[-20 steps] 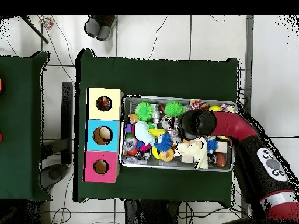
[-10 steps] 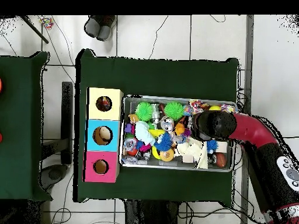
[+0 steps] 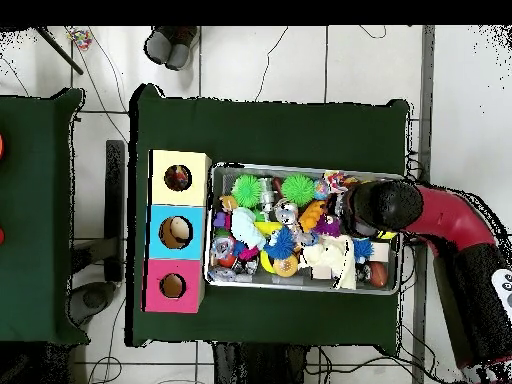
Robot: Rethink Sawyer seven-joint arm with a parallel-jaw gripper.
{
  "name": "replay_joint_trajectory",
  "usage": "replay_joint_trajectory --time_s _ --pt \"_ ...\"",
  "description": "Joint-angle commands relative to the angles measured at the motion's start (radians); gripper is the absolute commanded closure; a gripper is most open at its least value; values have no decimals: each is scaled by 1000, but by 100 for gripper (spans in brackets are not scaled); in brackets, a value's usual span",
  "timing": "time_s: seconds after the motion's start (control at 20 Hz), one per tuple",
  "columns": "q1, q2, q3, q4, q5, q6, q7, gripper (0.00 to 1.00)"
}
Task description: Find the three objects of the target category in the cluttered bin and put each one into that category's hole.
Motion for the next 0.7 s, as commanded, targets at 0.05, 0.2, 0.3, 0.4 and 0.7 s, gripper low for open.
replay_joint_trajectory --time_s 0.05,0.2,0.3,0.4,0.7 --pt "41 7 17 -63 1 87 -127 0" --pt "56 7 -1 -58 -19 65 -112 0" --pt "68 15 -10 -59 -32 42 -98 0" --pt "82 7 -19 -59 -39 31 -80 0" --pt "117 -2 -12 -82 -37 -21 -55 0"
